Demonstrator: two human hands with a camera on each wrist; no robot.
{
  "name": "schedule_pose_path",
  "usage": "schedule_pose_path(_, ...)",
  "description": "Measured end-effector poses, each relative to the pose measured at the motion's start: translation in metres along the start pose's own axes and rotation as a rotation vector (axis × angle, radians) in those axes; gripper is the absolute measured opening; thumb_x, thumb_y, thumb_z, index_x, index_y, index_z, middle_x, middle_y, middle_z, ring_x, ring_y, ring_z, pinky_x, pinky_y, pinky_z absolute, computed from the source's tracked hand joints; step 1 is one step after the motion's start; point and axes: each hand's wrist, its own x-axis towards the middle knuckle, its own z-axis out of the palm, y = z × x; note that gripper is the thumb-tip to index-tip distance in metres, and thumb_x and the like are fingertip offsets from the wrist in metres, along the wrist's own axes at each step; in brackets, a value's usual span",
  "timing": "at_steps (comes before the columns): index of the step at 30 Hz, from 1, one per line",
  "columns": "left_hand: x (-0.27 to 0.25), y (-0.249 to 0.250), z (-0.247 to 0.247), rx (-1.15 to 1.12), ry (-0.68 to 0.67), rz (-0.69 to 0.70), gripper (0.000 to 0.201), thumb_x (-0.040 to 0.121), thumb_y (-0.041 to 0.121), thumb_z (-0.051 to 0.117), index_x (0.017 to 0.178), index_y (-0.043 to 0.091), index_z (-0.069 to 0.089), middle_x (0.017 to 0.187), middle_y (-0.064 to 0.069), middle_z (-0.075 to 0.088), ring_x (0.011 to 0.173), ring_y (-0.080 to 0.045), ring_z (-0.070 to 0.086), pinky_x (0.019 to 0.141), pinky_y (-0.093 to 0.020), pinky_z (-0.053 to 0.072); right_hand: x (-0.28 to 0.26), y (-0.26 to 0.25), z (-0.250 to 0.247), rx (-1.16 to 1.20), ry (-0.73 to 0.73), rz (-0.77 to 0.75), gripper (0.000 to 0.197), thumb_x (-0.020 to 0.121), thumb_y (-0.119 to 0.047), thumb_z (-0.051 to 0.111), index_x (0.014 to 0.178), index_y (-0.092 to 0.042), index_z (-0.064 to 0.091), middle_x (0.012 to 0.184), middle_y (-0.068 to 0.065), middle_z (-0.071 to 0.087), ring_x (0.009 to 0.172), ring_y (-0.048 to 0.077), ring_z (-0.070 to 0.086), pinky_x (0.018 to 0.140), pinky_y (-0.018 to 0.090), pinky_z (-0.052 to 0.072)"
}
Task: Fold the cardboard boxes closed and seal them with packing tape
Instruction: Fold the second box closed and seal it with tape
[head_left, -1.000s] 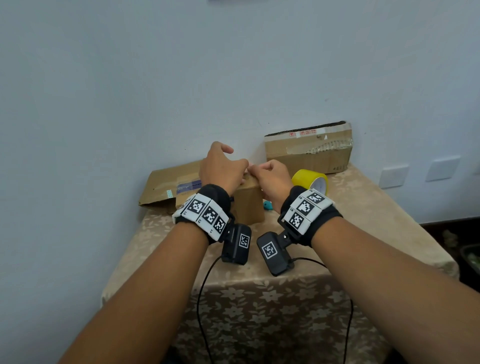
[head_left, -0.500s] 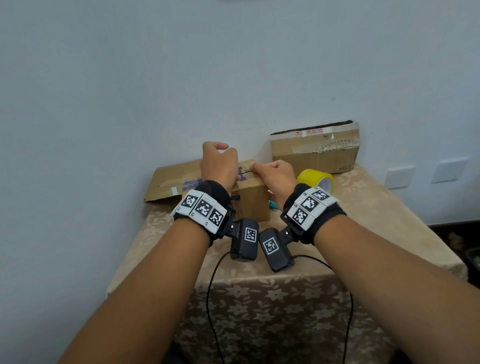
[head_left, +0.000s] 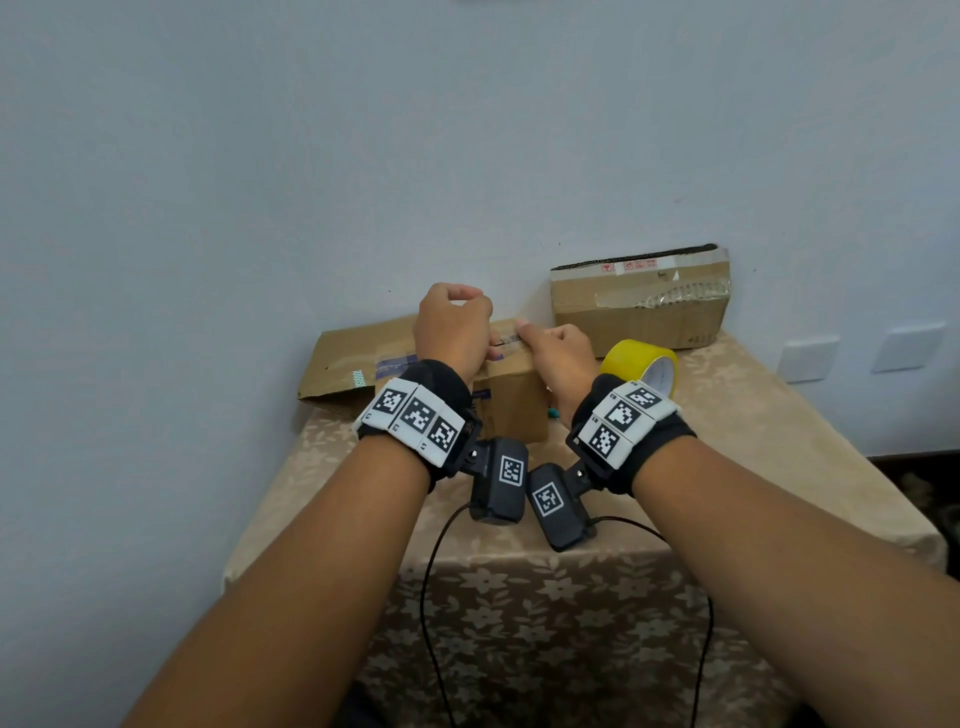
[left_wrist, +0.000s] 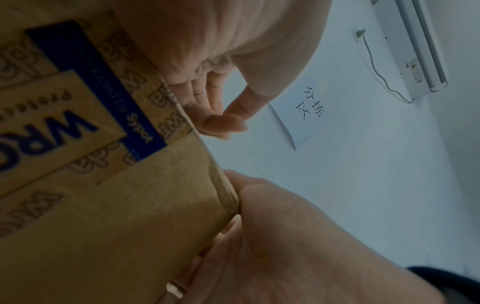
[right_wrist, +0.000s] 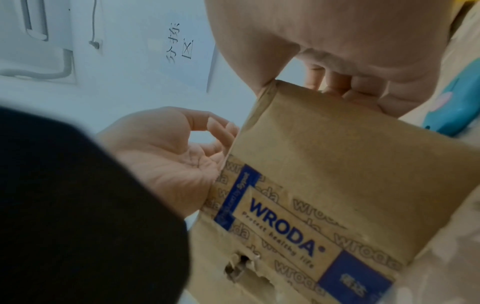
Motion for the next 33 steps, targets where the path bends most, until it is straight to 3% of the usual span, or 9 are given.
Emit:
schedule_pose_path(2, 0.000, 0.000, 0.000, -0.032, -0.016, 0.005, 0.017, 0.094, 0.008, 0.052, 0.107, 0.012, 0.063, 0.083, -0.005, 0.065, 0.050, -0.016, 0.061, 0.064, -0.038, 0.060, 0.000, 0.002, 0.001, -0.001, 0.001, -0.007, 0.030, 0.093, -0.040, 0.070, 0.091, -0.016, 0.052, 0.092, 0.007, 0.058, 0.085, 0.023, 0.057, 0.082, 0.040, 0.050)
schedule_pose_path(8, 0.000, 0.000, 0.000, -0.088, -0.026, -0.038, 0.017, 0.097, 0.010, 0.053, 0.109, 0.010, 0.063, 0.102, -0.012, 0.069, 0.079, -0.027, 0.075, 0.073, -0.043, 0.065, -0.002, 0.000, 0.000, -0.045, 0.022, -0.020, 0.035, 0.078, -0.043, 0.082, 0.072, -0.020, 0.056, 0.077, 0.001, 0.064, 0.078, 0.022, 0.063, 0.076, 0.039, 0.055)
schedule_pose_path(11, -0.001, 0.001, 0.002, -0.096, -0.002, -0.036, 0.017, 0.096, 0.010, 0.053, 0.110, 0.010, 0.064, 0.097, -0.010, 0.067, 0.081, -0.027, 0.073, 0.076, -0.045, 0.064, -0.002, -0.002, 0.002, -0.073, 0.043, -0.036, 0.034, 0.080, -0.040, 0.082, 0.071, -0.020, 0.055, 0.080, 0.003, 0.066, 0.085, 0.026, 0.067, 0.083, 0.045, 0.058)
schedule_pose_path(14, -0.001, 0.000, 0.002, -0.115, 0.009, -0.029, 0.020, 0.097, 0.008, 0.053, 0.115, 0.010, 0.062, 0.102, -0.007, 0.064, 0.088, -0.024, 0.073, 0.074, -0.043, 0.065, -0.004, -0.004, 0.003, -0.082, 0.045, -0.053, 0.036, 0.085, -0.036, 0.078, 0.066, -0.019, 0.053, 0.076, 0.004, 0.060, 0.074, 0.022, 0.061, 0.076, 0.041, 0.055)
schedule_pose_path(17, -0.002, -0.002, 0.002, -0.137, 0.023, 0.006, 0.020, 0.097, 0.005, 0.053, 0.114, 0.010, 0.063, 0.113, -0.006, 0.063, 0.093, -0.021, 0.073, 0.070, -0.040, 0.065, -0.005, -0.003, 0.001, -0.067, 0.049, -0.057, 0.033, 0.090, -0.035, 0.074, 0.073, -0.019, 0.051, 0.078, 0.001, 0.058, 0.073, 0.017, 0.055, 0.074, 0.036, 0.049)
schedule_pose_path(21, -0.004, -0.002, 0.001, -0.153, -0.044, 0.023, 0.020, 0.099, 0.003, 0.051, 0.113, 0.009, 0.063, 0.118, -0.009, 0.062, 0.084, -0.020, 0.076, 0.067, -0.036, 0.064, -0.007, -0.004, 0.003, -0.069, 0.041, -0.058, 0.030, 0.089, -0.040, 0.075, 0.090, -0.016, 0.057, 0.087, 0.003, 0.062, 0.080, 0.019, 0.060, 0.077, 0.038, 0.052)
schedule_pose_path(24, -0.002, 0.000, -0.001, -0.139, -0.066, -0.027, 0.022, 0.098, 0.004, 0.049, 0.114, 0.009, 0.063, 0.121, -0.012, 0.060, 0.085, -0.022, 0.077, 0.066, -0.035, 0.064, -0.008, -0.004, 0.004, -0.057, 0.038, -0.058, 0.030, 0.090, -0.040, 0.073, 0.086, -0.014, 0.058, 0.087, 0.006, 0.063, 0.079, 0.020, 0.061, 0.078, 0.041, 0.054)
schedule_pose_path(29, 0.000, 0.000, -0.002, -0.130, -0.040, -0.021, 0.025, 0.099, 0.005, 0.046, 0.116, 0.009, 0.063, 0.119, -0.009, 0.060, 0.101, -0.022, 0.070, 0.070, -0.037, 0.065, -0.009, -0.010, 0.000, -0.056, 0.044, -0.063, 0.025, 0.097, -0.042, 0.061, 0.088, -0.020, 0.053, 0.085, -0.001, 0.058, 0.078, 0.019, 0.053, 0.073, 0.035, 0.043)
schedule_pose_path(33, -0.003, 0.004, -0.001, -0.130, -0.011, 0.048, 0.023, 0.098, 0.003, 0.047, 0.110, 0.010, 0.066, 0.116, -0.004, 0.062, 0.103, -0.018, 0.069, 0.069, -0.041, 0.065, -0.012, -0.025, -0.008, -0.090, 0.030, -0.135, 0.011, 0.093, -0.030, 0.063, 0.096, -0.022, 0.057, 0.094, -0.003, 0.061, 0.086, 0.019, 0.057, 0.080, 0.040, 0.050)
